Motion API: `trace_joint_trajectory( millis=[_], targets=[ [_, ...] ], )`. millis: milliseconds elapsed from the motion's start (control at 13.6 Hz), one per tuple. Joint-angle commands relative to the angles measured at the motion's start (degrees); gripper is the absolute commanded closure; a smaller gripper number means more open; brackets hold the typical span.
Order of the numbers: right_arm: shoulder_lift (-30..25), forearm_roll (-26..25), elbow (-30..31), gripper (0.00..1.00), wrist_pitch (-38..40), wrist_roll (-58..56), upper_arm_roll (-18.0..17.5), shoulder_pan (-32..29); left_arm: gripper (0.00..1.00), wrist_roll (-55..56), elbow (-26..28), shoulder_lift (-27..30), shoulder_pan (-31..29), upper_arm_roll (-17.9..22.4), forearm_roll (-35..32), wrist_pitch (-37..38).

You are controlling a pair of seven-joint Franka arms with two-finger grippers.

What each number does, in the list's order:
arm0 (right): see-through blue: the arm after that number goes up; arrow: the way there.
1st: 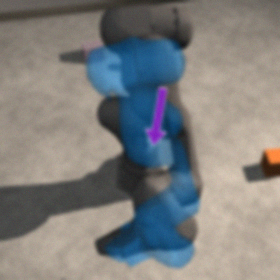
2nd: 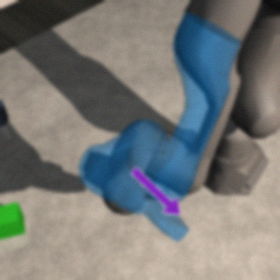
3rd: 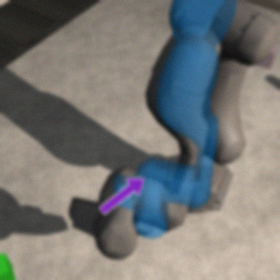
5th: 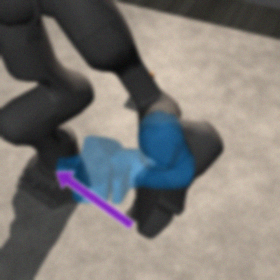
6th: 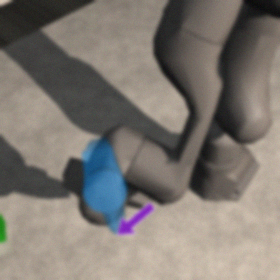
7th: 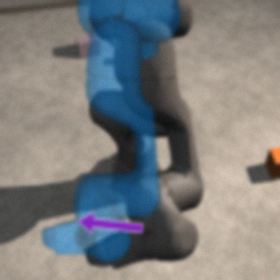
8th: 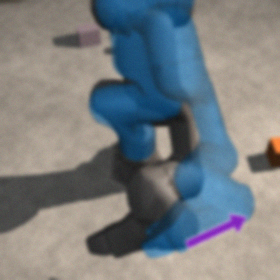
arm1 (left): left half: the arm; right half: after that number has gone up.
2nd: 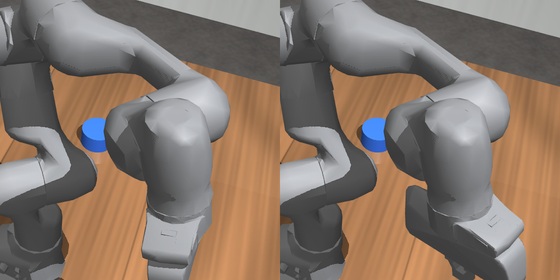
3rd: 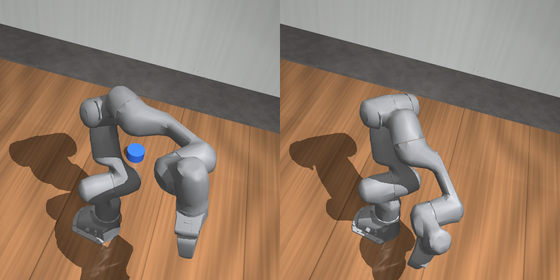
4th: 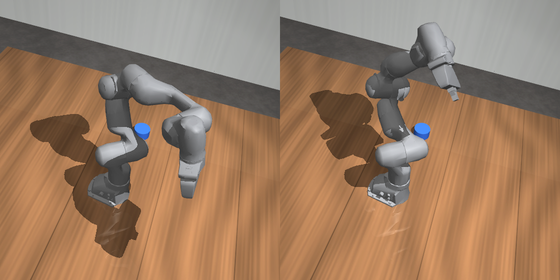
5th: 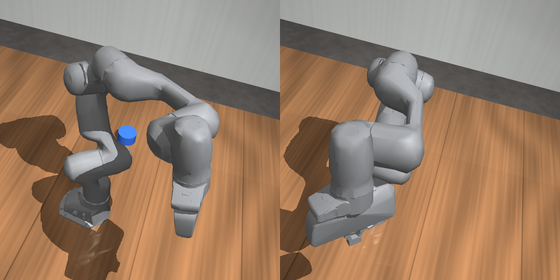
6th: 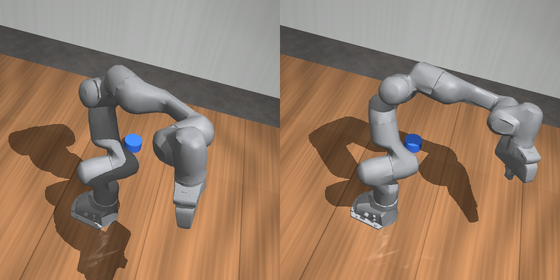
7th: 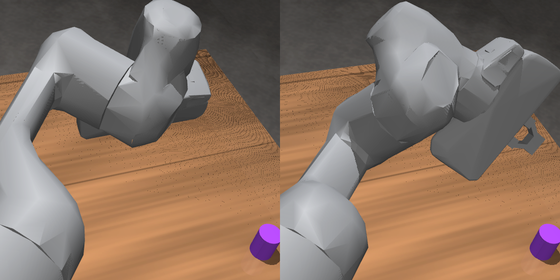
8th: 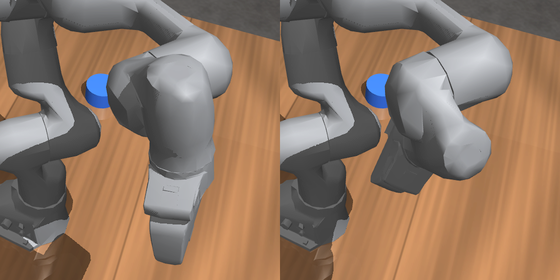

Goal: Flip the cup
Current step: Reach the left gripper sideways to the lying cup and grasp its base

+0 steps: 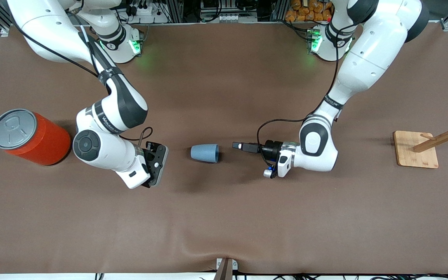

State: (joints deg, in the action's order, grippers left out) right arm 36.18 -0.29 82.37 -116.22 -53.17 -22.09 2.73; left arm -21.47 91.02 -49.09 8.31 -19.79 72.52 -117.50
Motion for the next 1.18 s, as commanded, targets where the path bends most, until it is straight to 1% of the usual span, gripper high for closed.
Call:
trace_joint_trajectory(
  millis=[0,147,442,736,883,957,1030,1104],
  targets=[
    [-0.49,0.73,0.25,0.0,0.73,0.96,-0.67,-0.98,0.0,-2.6,-3.65,-2.93,3.73,0.36,2.97,-4.66],
    [-0.49,0.73,0.25,0.0,0.73,0.96,-0.67,-1.06,0.0,-4.79,-5.41,-4.96,4.26,0.36,4.11,-4.85],
    [-0.4,0.82,0.43,0.0,0.73,0.96,-0.76,-1.68,0.0,-6.12,-7.6,-6.28,6.45,0.36,5.52,-6.16],
    [-0.4,1.61,0.6,0.0,0.82,0.96,-0.67,-1.85,0.0,-5.95,-11.65,-9.53,9.18,0.45,6.31,-10.37],
    [-0.32,1.61,0.69,0.0,0.82,0.88,-0.67,-1.94,0.04,-5.69,-12.35,-10.24,11.11,0.45,6.4,-13.98],
    [-0.32,1.61,0.78,0.0,0.82,0.79,-0.67,-2.03,0.12,-5.51,-12.62,-10.59,11.29,0.45,6.49,-14.16],
    [-0.32,1.61,0.78,0.0,0.82,0.7,-0.67,-2.12,0.26,-5.6,-12.62,-10.59,11.56,0.45,6.49,-14.16],
    [-0.23,1.61,0.78,0.0,0.82,0.7,-0.67,-2.29,0.47,-5.77,-12.54,-10.5,11.56,0.45,7.19,-14.16]
  ],
)
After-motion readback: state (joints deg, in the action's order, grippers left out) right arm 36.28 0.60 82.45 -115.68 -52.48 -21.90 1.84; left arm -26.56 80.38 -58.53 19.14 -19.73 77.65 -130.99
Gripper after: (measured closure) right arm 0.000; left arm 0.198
